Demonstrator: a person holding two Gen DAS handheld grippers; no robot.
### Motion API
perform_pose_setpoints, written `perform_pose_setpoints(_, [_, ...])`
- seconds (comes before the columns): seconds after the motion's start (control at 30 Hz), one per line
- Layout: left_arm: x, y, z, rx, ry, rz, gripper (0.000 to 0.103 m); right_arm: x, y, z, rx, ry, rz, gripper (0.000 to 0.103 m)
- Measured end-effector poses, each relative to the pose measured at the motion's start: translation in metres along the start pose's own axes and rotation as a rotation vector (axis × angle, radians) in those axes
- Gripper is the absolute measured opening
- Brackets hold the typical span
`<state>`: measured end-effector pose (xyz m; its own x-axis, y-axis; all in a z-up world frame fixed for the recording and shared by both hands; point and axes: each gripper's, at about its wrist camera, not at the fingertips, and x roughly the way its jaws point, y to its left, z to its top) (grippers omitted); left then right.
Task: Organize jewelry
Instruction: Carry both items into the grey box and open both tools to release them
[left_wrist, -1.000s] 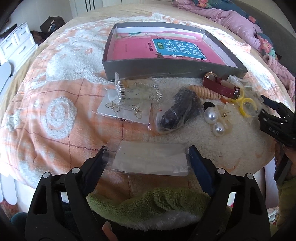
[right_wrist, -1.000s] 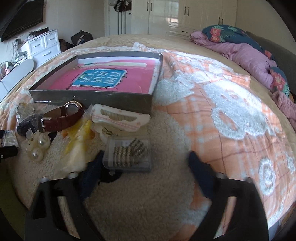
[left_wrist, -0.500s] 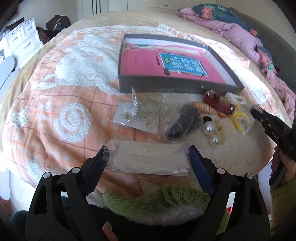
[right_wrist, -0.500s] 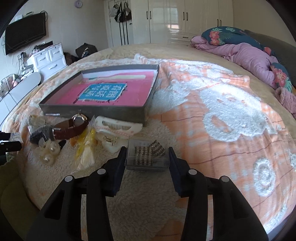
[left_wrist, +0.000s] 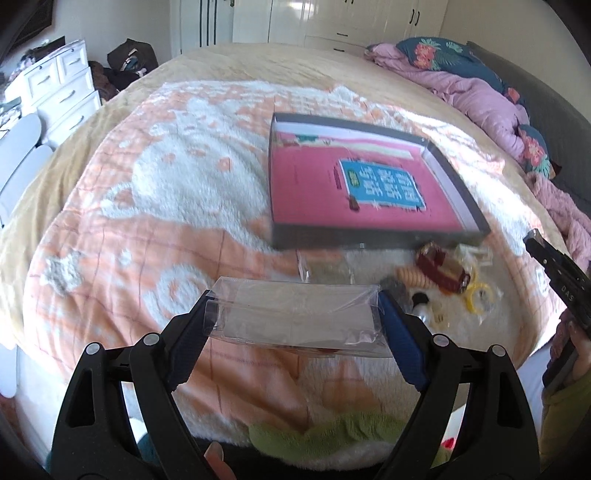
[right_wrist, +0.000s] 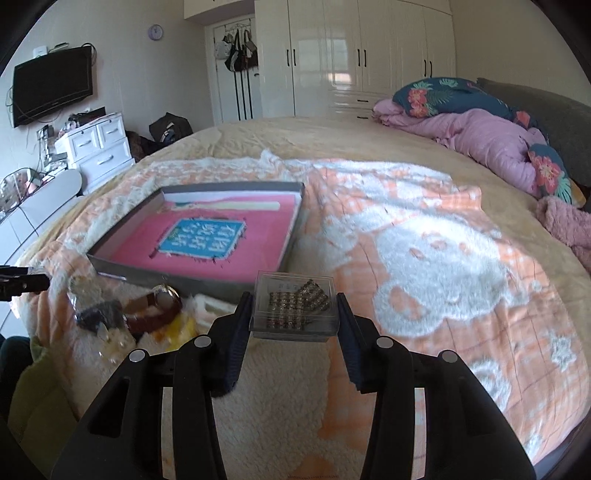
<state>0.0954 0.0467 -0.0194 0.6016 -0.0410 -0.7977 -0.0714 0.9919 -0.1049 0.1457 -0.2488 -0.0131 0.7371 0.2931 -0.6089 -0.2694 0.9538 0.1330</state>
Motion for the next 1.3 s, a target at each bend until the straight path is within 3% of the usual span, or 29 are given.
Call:
perform_pose_setpoints(0.47, [0.020, 0.002, 0.066, -0.021, -0.061, -0.018, 0.079, 0.026, 0.038, 0.054, -0.036, -0.034, 0.123, 0.043])
perform_pose_setpoints(0.77, [0.050, -0.017, 0.092, 0.016, -0.057, -0.025, 0.079, 0.063, 0.048, 0.069, -0.059, 0.035, 0.150, 0.043])
perform_pose_setpoints(1.3, [0.115, -0.032, 0.100, 0.108, 0.010, -0.036, 0.079, 0.121, 0.050, 0.062, -0.067, 0.186, 0.117, 0.043])
